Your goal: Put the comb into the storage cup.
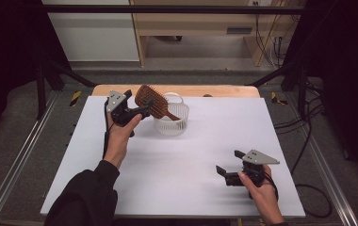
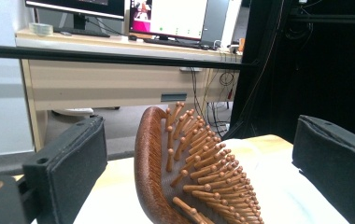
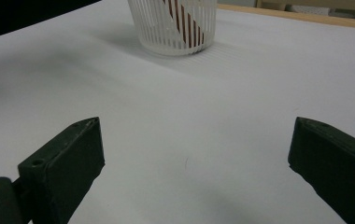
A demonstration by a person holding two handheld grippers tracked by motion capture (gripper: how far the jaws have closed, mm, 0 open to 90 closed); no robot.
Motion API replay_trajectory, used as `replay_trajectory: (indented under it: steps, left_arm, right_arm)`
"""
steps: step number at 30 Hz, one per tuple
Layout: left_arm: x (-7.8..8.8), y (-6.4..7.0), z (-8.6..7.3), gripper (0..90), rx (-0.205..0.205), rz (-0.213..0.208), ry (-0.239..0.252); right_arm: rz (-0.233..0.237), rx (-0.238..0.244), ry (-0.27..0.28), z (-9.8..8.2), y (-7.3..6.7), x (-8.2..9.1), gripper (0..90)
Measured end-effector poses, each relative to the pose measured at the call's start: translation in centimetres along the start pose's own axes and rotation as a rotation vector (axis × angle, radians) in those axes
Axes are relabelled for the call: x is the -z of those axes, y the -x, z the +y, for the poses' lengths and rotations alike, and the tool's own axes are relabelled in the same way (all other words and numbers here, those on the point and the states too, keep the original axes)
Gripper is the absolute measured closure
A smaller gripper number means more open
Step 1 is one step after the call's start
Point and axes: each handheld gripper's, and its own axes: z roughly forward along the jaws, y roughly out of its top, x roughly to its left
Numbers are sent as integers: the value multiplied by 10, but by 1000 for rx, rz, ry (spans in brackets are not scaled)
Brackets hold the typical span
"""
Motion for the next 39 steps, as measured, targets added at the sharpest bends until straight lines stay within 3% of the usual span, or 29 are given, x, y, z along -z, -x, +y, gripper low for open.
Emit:
replay_trajectory:
  steps: [29,39]
  left_arm:
    - [37,8,13,28,-58,-36,25]
    - [50,13,5,28,-64,-54,9]
  right_arm:
    - [1,-2,12,1,0,1,39]
    - [1,-1,12,1,0,2,38]
